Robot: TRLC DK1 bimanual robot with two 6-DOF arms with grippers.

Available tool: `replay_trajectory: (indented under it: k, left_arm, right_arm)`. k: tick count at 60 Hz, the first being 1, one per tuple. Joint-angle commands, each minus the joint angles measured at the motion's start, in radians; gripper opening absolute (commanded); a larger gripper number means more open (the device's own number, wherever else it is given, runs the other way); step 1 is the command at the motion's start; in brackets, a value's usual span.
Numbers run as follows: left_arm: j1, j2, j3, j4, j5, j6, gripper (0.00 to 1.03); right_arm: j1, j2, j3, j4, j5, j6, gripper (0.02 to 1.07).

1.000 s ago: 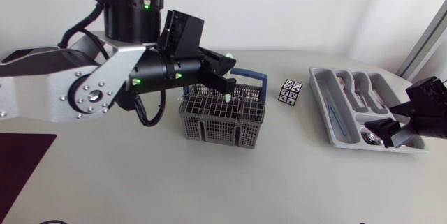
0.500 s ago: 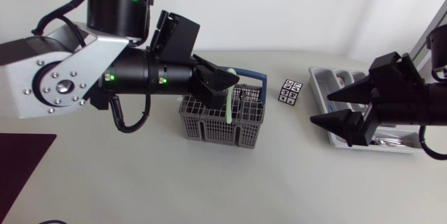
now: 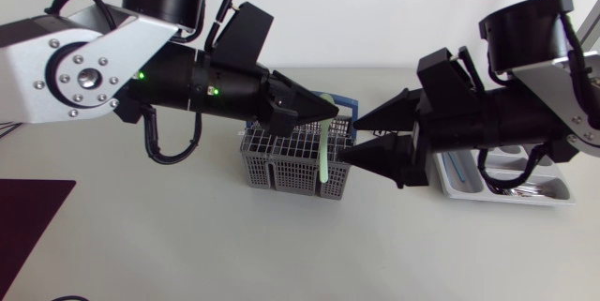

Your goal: Transfer all utensils from the basket to the drawer tray.

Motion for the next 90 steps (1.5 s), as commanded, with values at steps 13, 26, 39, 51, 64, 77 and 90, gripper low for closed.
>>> replay_trajectory:
  k: [13,26,39,51,64,77,90]
  left_arm:
    - [0.025,0.026,0.044,-0.013,0.071,-0.021,0.06]
    - [0.033,0.026,0.041,-0.013,0.086,-0.025,0.06]
    - [0.041,0.026,0.039,-0.01,0.091,-0.028,0.06]
    - [0.047,0.029,0.039,0.002,0.091,-0.041,0.23]
    - [0.057,0.036,0.074,0.013,0.089,-0.061,0.78]
    - [0.119,0.05,0.145,0.019,0.052,-0.082,0.98]
    - [0.211,0.052,0.162,-0.001,-0.058,-0.074,0.98]
  right_arm:
    - [0.07,0.088,0.079,0.036,-0.031,0.065,0.62]
    - [0.07,0.107,0.082,0.058,-0.061,0.067,0.25]
    - [0.075,0.124,0.084,0.058,-0.114,0.067,0.07]
    - [0.084,0.13,0.077,0.053,-0.117,0.063,0.07]
    - [0.084,0.136,0.057,0.019,-0.117,0.042,0.07]
    - [0.02,0.122,0.027,-0.085,-0.103,-0.056,0.07]
    - [-0.209,0.096,-0.002,-0.203,-0.025,-0.243,0.07]
